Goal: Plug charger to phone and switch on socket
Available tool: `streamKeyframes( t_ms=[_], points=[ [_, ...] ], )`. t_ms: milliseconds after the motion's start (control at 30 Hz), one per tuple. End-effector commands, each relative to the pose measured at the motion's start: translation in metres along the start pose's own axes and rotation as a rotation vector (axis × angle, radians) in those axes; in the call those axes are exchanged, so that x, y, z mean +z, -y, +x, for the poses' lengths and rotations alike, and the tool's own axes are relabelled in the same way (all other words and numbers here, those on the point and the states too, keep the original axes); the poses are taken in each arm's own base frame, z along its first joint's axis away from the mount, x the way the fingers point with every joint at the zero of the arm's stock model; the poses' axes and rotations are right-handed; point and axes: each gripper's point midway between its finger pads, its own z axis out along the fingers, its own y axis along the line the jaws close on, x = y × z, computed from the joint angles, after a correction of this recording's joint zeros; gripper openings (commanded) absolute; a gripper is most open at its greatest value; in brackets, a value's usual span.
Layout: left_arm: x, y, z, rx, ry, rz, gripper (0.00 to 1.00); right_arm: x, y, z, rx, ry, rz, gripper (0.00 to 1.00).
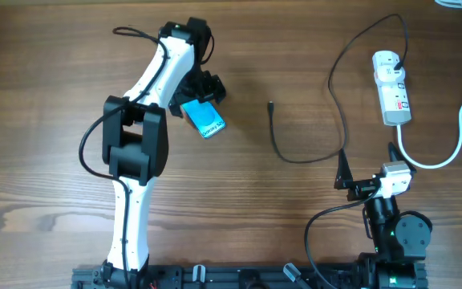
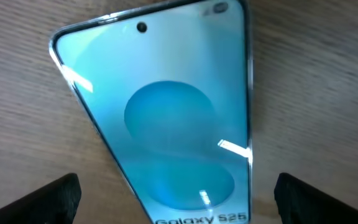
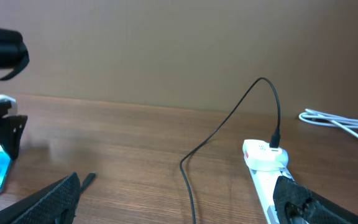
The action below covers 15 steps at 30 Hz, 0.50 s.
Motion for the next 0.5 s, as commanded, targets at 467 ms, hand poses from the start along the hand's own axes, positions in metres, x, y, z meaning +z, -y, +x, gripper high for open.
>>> streamKeyframes(
  t_ms=[467],
  points=[
    [0.046,0.001,-0.004,-0.110,0.021,0.019,0.79,0.000,0.004,-0.003,0.013,0.014,0.024,1.00]
  ],
)
